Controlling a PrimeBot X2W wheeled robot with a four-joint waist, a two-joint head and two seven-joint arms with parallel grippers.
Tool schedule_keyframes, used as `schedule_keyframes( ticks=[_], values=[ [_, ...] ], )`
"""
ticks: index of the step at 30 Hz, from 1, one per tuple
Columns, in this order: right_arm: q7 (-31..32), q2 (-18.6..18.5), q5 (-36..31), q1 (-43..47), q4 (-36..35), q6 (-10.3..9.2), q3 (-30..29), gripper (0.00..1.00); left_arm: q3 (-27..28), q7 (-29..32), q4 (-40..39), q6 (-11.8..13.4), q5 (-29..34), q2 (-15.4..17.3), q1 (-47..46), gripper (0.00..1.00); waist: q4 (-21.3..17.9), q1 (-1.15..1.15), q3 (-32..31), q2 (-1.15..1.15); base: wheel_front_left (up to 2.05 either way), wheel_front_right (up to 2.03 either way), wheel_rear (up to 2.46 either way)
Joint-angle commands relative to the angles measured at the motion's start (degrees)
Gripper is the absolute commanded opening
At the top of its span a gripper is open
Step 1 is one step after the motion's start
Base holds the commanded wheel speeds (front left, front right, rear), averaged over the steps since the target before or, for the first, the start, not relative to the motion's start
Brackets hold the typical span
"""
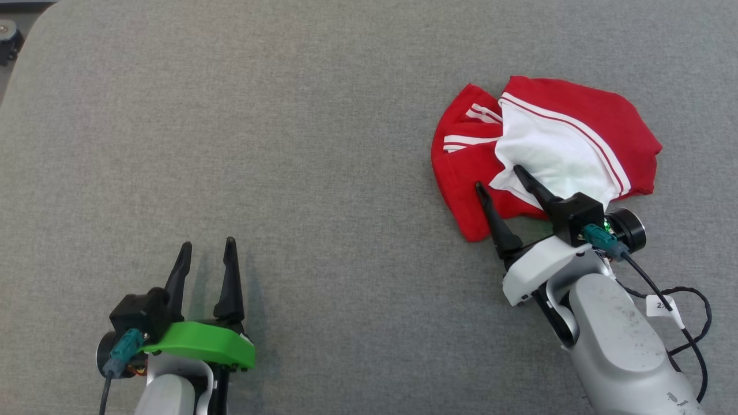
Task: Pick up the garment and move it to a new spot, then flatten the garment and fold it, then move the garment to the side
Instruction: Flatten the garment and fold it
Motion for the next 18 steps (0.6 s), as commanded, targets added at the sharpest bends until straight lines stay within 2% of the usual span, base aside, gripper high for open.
schedule_keyframes(
  ticks=[1,4,5,6,7,8,9,11,13,15,18],
  values=[
    [-0.04,-0.28,0.46,0.29,-0.3,-0.11,-0.37,1.0,0.0,0.0,-0.21,-0.19,-0.25,0.14,-0.96,1.0,-0.12,0.0,-0.02,0.0,0.0,0.0,0.0],
    [-0.04,-0.27,1.45,0.43,-0.71,-0.11,-0.79,1.0,-0.33,0.0,-0.21,-0.18,-0.16,0.14,-1.22,1.0,-0.41,0.0,-0.08,0.0,0.0,0.0,0.0],
    [-0.04,-0.28,1.76,0.38,-0.89,-0.11,-0.87,0.96,-0.4,0.0,-0.21,-0.18,-0.16,0.15,-1.29,1.0,-0.49,0.0,-0.09,0.0,0.0,0.0,0.0],
    [-0.04,-0.29,1.94,0.4,-0.88,-0.11,-0.89,0.85,-0.51,0.0,-0.21,-0.18,-0.16,0.15,-1.33,1.0,-0.53,0.0,-0.12,0.0,0.0,0.0,0.0],
    [-0.04,-0.29,2.25,0.42,-0.84,-0.11,-0.91,0.65,-0.65,0.0,-0.19,-0.18,-0.14,0.15,-1.41,1.0,-0.58,0.0,-0.11,0.0,0.0,0.0,0.0],
    [-0.04,-0.29,2.46,0.42,-0.81,-0.11,-0.96,0.5,-0.75,0.0,-0.15,-0.18,-0.14,0.15,-1.47,1.0,-0.61,0.0,-0.11,0.0,0.0,0.0,0.0],
    [-0.04,-0.28,2.7,0.45,-0.83,-0.11,-0.99,0.44,-0.94,0.0,-0.03,-0.18,-0.08,0.14,-1.5,1.0,-0.65,0.0,-0.1,0.0,0.0,0.0,0.0],
    [-0.04,-0.29,3.34,0.49,-1.4,-0.11,-1.39,0.24,-1.03,0.0,0.07,-0.18,0.01,0.15,-1.56,1.0,-0.68,0.0,-0.13,0.0,0.0,0.0,0.0],
    [-0.04,-0.26,3.68,0.81,-1.76,-0.11,-1.49,0.17,-1.15,0.0,0.11,-0.18,0.06,0.15,-1.48,1.0,-0.68,0.0,-0.35,0.0,0.0,0.0,0.0],
    [-0.04,-0.28,4.21,1.05,-2.64,-0.11,-1.49,0.0,-1.13,0.0,0.28,-0.18,0.2,0.15,-1.01,1.0,-0.73,0.0,-0.84,0.0,0.0,0.0,0.0],
    [-0.04,-0.27,5.27,1.4,-4.95,-0.11,-1.1,0.0,-1.06,0.0,0.54,-0.18,0.37,0.15,-0.1,1.0,-0.79,0.0,-1.82,0.0,0.0,0.0,0.0]
  ],
)
